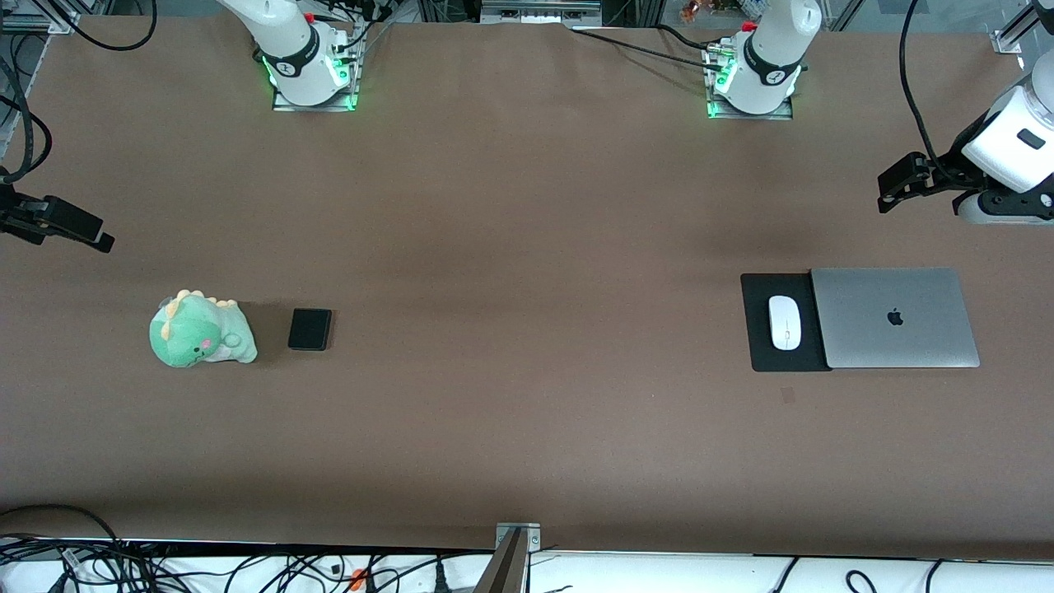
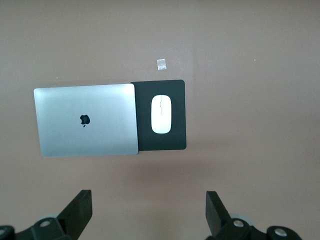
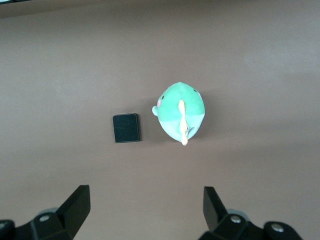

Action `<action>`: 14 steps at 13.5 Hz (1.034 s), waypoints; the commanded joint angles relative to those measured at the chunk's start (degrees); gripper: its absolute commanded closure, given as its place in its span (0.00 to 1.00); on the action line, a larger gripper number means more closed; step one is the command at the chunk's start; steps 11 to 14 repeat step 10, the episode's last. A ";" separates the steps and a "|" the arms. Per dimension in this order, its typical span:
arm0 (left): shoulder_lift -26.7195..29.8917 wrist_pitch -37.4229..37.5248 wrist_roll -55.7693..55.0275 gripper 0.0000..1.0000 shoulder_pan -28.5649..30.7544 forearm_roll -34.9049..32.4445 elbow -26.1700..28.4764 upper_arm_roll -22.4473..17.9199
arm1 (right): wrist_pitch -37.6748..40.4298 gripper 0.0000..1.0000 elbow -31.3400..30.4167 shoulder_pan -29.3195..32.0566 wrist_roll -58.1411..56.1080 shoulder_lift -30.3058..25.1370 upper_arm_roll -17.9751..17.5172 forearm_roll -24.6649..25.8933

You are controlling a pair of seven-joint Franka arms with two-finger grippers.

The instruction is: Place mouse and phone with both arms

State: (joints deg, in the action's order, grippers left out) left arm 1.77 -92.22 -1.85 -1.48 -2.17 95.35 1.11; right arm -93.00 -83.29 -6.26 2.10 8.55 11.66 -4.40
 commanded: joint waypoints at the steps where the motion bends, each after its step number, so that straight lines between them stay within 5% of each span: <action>1: -0.81 1.34 1.06 0.00 0.34 1.20 -1.84 -0.14 | -0.26 0.00 -0.30 0.28 0.89 -0.29 -0.58 0.71; 14: -0.81 1.34 1.06 0.00 0.34 1.20 -1.92 -0.14 | -0.43 0.00 -0.30 -0.42 0.98 0.15 -0.67 0.79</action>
